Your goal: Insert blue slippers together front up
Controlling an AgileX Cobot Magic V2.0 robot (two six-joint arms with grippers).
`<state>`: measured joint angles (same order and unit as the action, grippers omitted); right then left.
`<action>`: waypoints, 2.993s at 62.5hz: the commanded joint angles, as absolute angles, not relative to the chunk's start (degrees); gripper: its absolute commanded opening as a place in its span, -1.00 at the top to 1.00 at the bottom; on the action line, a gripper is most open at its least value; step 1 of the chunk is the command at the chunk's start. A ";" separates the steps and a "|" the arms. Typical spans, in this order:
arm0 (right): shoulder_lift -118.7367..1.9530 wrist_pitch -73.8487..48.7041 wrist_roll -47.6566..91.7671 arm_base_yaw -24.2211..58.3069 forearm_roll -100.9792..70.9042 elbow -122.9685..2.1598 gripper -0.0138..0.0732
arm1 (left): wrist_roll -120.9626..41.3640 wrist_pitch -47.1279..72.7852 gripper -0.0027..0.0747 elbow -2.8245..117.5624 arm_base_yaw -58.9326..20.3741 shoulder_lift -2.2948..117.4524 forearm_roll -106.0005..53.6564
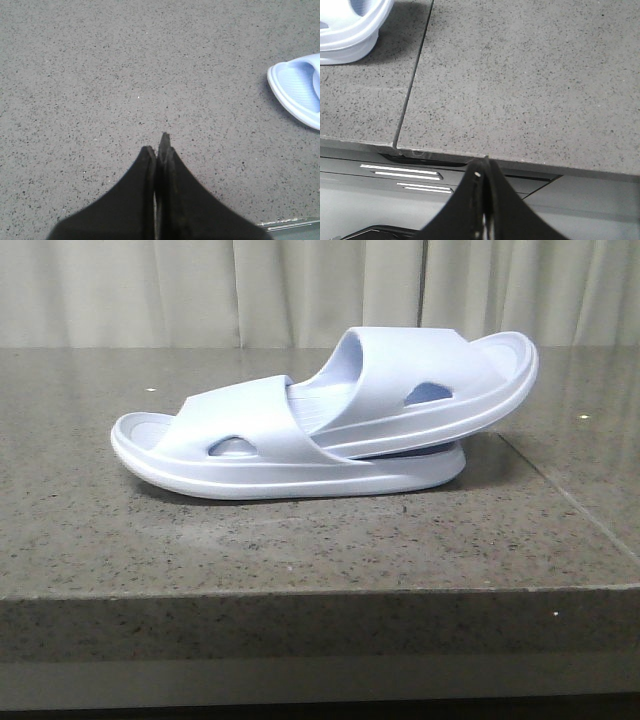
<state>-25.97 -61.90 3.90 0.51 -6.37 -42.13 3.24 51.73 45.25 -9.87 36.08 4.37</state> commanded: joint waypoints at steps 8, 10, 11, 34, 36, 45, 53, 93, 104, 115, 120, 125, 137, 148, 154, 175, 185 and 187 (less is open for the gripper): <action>-26.26 -58.11 4.03 0.59 -6.45 -43.49 0.84 | 3.99 47.99 0.98 46.77 -10.22 36.22 4.11; -26.26 -58.11 4.03 0.59 -6.45 -43.49 0.84 | 3.99 47.99 0.98 46.77 -10.22 36.22 4.11; -26.26 -58.11 4.03 0.59 -6.45 -43.49 0.84 | 3.99 47.99 0.98 46.77 -10.22 36.22 4.11; -26.26 -58.23 4.03 0.59 -6.44 -43.49 0.84 | 3.60 43.77 0.98 43.32 -6.61 30.73 4.22; -26.26 -58.29 4.03 0.59 -6.44 -43.49 0.84 | 3.60 41.98 0.98 41.98 -5.51 29.17 3.14; -26.26 -58.29 4.03 0.59 -6.44 -43.49 0.84 | 3.60 29.94 0.98 33.62 -0.78 20.73 -1.55; -26.26 -58.29 4.03 0.59 -6.44 -43.49 0.84 | 3.60 23.23 0.98 26.42 1.06 15.17 -3.83; -26.26 -58.29 4.03 0.59 -6.44 -43.49 0.84 | 3.17 -3.91 0.98 -0.08 1.19 -1.44 -1.32; -26.18 -58.45 4.03 0.59 -6.44 -43.49 0.84 | 2.09 -1.80 0.98 -0.59 1.19 -1.44 -0.72; -26.19 -58.51 4.03 0.59 -6.44 -43.49 0.84 | -0.88 -4.46 0.98 -0.59 1.19 -1.44 -0.89; -26.19 -58.51 4.03 0.59 -6.44 -43.49 0.84 | -1.32 -4.46 0.98 -0.59 1.19 -1.44 -0.89; -26.19 -58.51 4.03 0.59 -6.44 -43.49 0.84 | -1.32 -4.46 0.98 -0.59 1.19 -1.44 -0.89; -26.19 -58.51 4.03 0.59 -6.44 -43.49 0.84 | -1.32 -6.07 0.98 -0.59 1.19 -1.44 -1.50; -26.19 -58.51 4.03 0.59 -6.44 -43.49 0.84 | -1.32 -6.12 0.98 -0.49 1.28 -1.22 -1.61; -26.19 -58.51 4.03 0.59 -6.44 -43.49 0.84 | -1.32 -5.98 0.98 -0.49 1.28 -1.22 -1.61; -26.19 -58.51 4.03 0.59 -6.44 -43.49 0.84 | -1.32 -5.98 0.98 -0.49 1.28 -1.22 -1.61; -26.19 -58.51 4.03 0.59 -6.44 -43.49 0.84 | -1.32 -5.98 0.98 -0.49 1.28 -1.22 -1.61; -26.19 -58.51 4.03 0.59 -6.44 -43.49 0.84 | -1.32 -5.98 0.98 -0.49 1.28 -1.22 -1.61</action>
